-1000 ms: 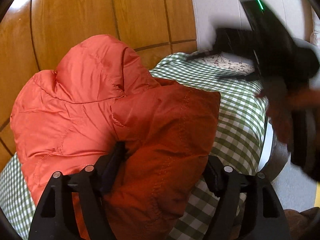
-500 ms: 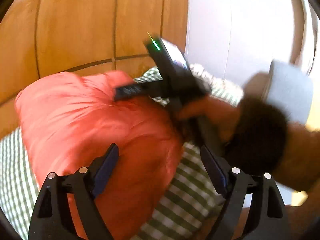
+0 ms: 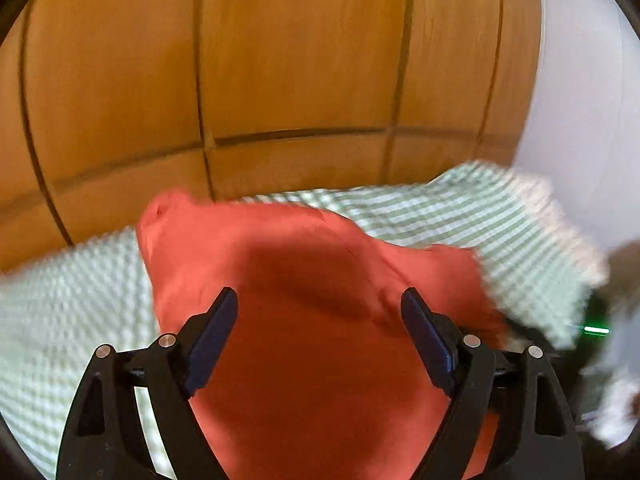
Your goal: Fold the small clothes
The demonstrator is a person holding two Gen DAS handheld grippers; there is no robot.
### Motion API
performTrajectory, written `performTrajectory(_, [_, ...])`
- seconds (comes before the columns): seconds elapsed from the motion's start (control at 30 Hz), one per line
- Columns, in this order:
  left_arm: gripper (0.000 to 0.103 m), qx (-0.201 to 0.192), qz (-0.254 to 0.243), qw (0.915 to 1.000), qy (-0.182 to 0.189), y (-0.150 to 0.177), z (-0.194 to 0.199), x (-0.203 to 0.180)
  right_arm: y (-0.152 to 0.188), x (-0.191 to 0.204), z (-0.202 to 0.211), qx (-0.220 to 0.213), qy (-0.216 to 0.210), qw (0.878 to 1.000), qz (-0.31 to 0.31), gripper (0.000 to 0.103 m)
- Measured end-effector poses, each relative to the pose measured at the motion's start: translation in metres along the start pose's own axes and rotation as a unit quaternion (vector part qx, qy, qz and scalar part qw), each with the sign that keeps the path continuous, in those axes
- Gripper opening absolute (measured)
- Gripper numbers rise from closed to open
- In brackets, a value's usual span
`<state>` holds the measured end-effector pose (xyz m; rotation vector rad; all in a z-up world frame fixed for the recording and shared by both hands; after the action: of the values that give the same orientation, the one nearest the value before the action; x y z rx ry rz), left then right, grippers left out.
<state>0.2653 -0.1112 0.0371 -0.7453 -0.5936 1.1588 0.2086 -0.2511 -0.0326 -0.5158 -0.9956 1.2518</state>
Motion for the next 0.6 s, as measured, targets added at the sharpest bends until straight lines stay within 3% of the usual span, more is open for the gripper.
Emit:
performTrajectory(0.07, [0.075, 0.018, -0.044, 0.9975, -0.052, -0.007, -0.031, 0.001, 0.002, -0.002, -0.003, 0.004, -0.002, 1.0, -0.001, 0.101])
performTrajectory(0.13, [0.075, 0.037, -0.062, 0.9949, -0.07, -0.009, -0.058, 0.001, 0.004, -0.005, -0.006, 0.008, 0.003, 1.0, 0.002, 0.101])
performTrajectory(0.27, [0.076, 0.08, -0.029, 0.9946, -0.06, 0.005, -0.102, 0.011, 0.002, -0.016, -0.018, 0.011, 0.02, 1.0, -0.003, 0.101])
performTrajectory(0.6, [0.077, 0.087, -0.007, 0.9937, -0.071, 0.025, -0.155, 0.011, 0.005, -0.027, -0.046, 0.033, 0.023, 0.999, -0.029, 0.101])
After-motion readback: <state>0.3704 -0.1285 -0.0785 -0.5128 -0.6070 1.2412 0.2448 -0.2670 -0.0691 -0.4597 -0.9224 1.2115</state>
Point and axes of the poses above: each gripper's, at about its wrist camera, not at the fingertips, and z roughly against the way its jaws point, x to its left, y to its underside, the point moved 9 cm from there along -z, roughly the way its jaws point
